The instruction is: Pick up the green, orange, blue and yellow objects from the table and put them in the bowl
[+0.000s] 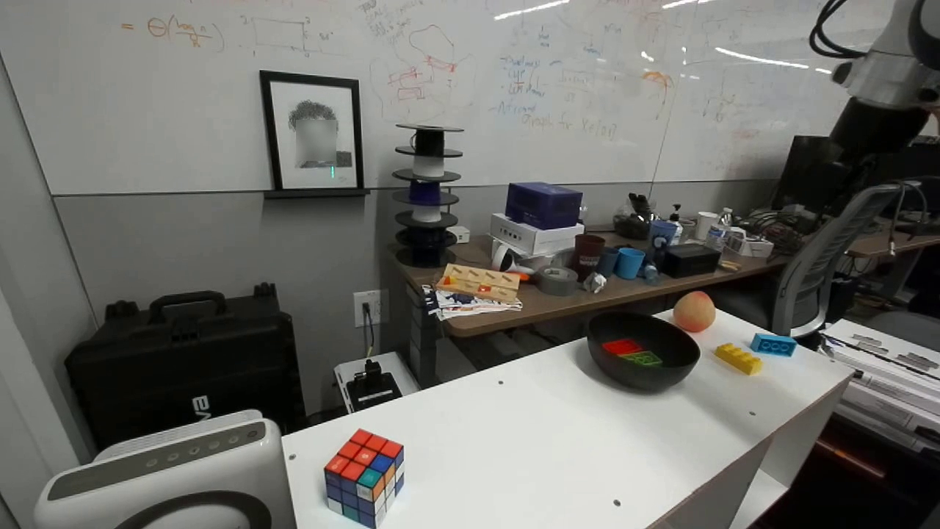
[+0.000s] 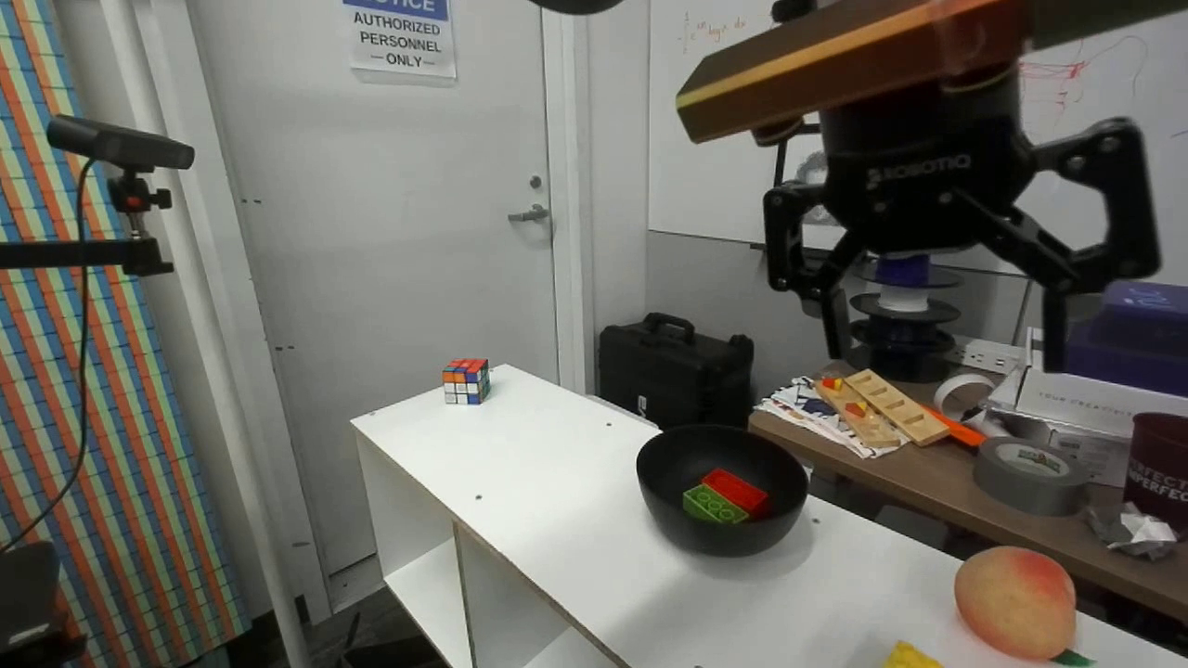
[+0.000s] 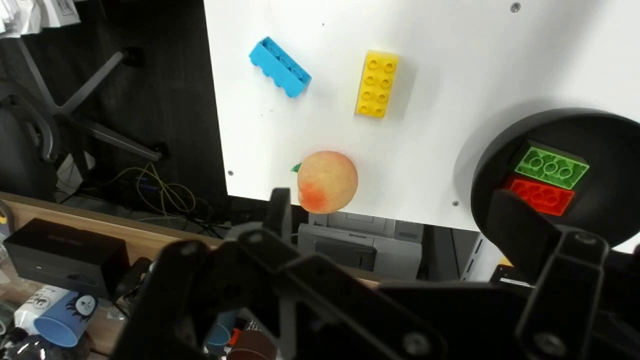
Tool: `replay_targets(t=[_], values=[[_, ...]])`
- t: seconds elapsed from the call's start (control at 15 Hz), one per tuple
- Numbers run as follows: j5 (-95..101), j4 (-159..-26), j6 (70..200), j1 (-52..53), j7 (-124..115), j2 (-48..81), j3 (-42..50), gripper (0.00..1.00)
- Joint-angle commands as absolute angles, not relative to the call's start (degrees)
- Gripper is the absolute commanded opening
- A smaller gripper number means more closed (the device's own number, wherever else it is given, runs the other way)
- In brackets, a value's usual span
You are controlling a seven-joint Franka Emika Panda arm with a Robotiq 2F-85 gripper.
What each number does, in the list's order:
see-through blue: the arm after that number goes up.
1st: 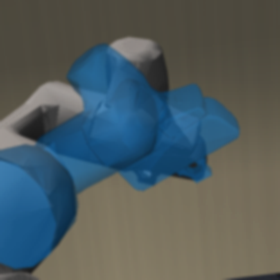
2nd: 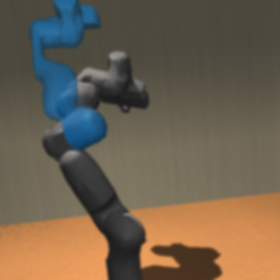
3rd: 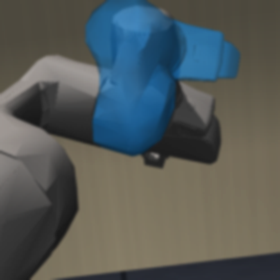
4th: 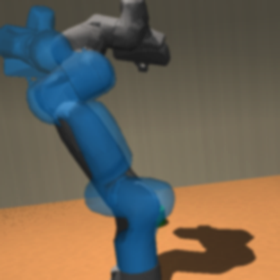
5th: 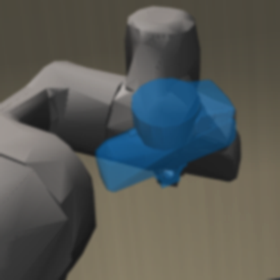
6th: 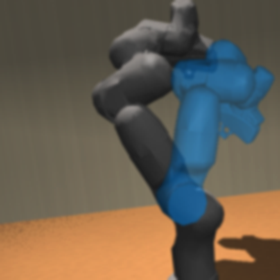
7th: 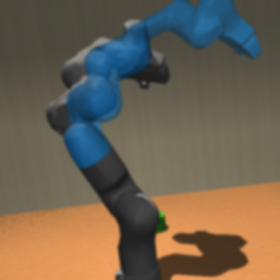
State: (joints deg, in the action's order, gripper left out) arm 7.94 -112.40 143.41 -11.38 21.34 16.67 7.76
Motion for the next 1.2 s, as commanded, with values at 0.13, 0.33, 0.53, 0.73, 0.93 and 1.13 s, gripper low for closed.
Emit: replay_targets(t=[0.13, 0.33, 0.53, 0.73, 0.93, 1.13], values=[[-2.6, -111.9, 143.7, -18.0, 32.4, 18.8, 5.8, 1.0], [-1.0, -110.8, 143.3, -18.6, 30.6, 22.4, 6.8, 1.0], [-0.6, -109.3, 143.7, -19.2, 29.8, 26.8, 6.5, 1.0], [0.1, -106.7, 144.0, -19.3, 29.0, 30.8, 6.3, 1.0], [0.2, -103.1, 143.6, -19.3, 27.8, 34.7, 6.1, 1.0], [0.2, -99.9, 143.3, -19.0, 24.9, 38.0, 6.3, 1.0]])
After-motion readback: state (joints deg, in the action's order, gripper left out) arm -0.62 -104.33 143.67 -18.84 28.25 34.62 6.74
